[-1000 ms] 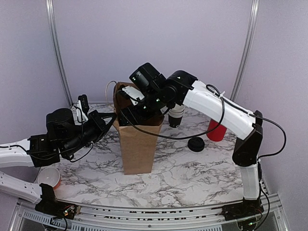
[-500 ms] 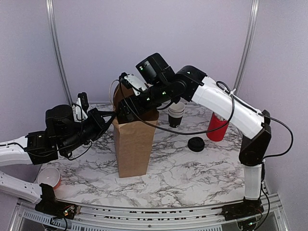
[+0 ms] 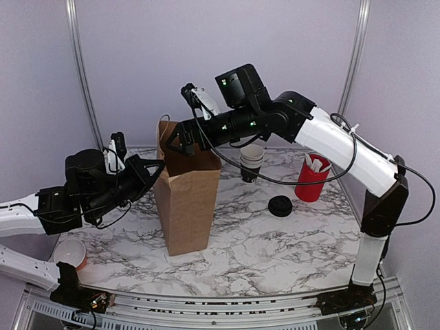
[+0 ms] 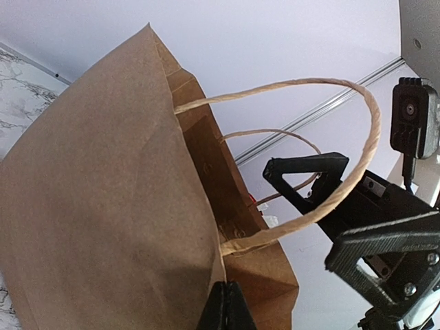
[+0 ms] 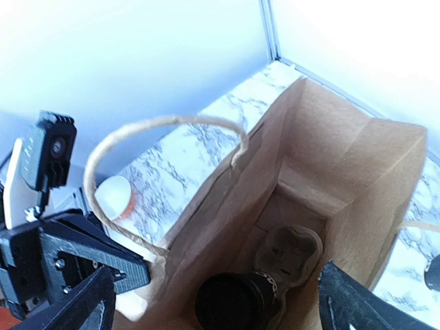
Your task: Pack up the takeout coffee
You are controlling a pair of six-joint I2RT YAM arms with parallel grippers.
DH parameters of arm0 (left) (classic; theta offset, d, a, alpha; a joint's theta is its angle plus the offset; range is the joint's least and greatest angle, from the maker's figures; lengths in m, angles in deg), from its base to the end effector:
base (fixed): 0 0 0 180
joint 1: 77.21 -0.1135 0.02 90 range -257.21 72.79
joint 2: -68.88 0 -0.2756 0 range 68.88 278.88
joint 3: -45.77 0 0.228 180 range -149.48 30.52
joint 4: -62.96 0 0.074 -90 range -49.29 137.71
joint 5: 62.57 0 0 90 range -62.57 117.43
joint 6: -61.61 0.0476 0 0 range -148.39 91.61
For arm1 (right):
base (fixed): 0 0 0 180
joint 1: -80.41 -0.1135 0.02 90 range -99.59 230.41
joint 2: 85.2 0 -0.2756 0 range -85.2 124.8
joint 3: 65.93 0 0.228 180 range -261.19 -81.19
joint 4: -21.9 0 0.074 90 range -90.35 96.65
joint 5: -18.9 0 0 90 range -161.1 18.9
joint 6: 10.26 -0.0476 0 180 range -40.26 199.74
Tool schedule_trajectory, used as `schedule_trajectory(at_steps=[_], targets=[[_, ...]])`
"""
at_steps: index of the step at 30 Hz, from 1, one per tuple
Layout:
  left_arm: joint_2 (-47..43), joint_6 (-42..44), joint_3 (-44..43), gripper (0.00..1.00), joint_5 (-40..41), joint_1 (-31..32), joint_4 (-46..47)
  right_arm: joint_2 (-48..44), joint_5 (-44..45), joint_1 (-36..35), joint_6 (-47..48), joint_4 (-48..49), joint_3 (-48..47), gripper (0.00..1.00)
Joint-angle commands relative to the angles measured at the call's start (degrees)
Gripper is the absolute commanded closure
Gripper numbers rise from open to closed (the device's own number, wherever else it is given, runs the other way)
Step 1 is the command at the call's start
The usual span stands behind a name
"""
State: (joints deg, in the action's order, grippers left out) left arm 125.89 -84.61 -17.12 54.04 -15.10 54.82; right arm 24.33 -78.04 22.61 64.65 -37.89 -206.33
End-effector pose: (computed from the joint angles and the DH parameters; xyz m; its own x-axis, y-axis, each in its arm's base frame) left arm 0.1186 -0.1785 0.3634 -0.4931 -0.6570 -0.5703 0.3076 0.4815 -0.8207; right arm 0.2157 0.3534 0.4316 -0.4822 -0.2807 -0.8299 -0.7984 0.5309 0.2843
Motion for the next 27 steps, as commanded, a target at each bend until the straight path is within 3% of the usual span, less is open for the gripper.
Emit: schedule_trajectory(at_steps=[1, 11, 19, 23, 27], targets=[[-1.8, -0.1, -0.9, 1.00, 1.7, -0.4, -1.7, -3.1, -4.6, 1.0, -2.9, 7.5, 2.3, 0.00], [-3.4, -0.6, 0.6, 1.00, 2.6, -0.8, -2.7, -5.9, -19.4, 1.9, -4.6, 16.7, 5.8, 0.00], [-3.0, -0.8, -0.7, 1.00, 2.3, -1.7, -5.4, -15.3, -25.8, 2.0, -2.7, 20.7, 16.8, 0.00], [-3.3, -1.0, -0.5, 1.00, 2.2, -2.0, -5.8, -21.8, -26.0, 2.0, -1.6, 21.9, 24.8, 0.00], [-3.4, -0.8, -0.9, 1.00, 1.6, -2.2, -6.8, -29.3, -20.3, 3.6, -1.7, 21.3, 32.6, 0.00]])
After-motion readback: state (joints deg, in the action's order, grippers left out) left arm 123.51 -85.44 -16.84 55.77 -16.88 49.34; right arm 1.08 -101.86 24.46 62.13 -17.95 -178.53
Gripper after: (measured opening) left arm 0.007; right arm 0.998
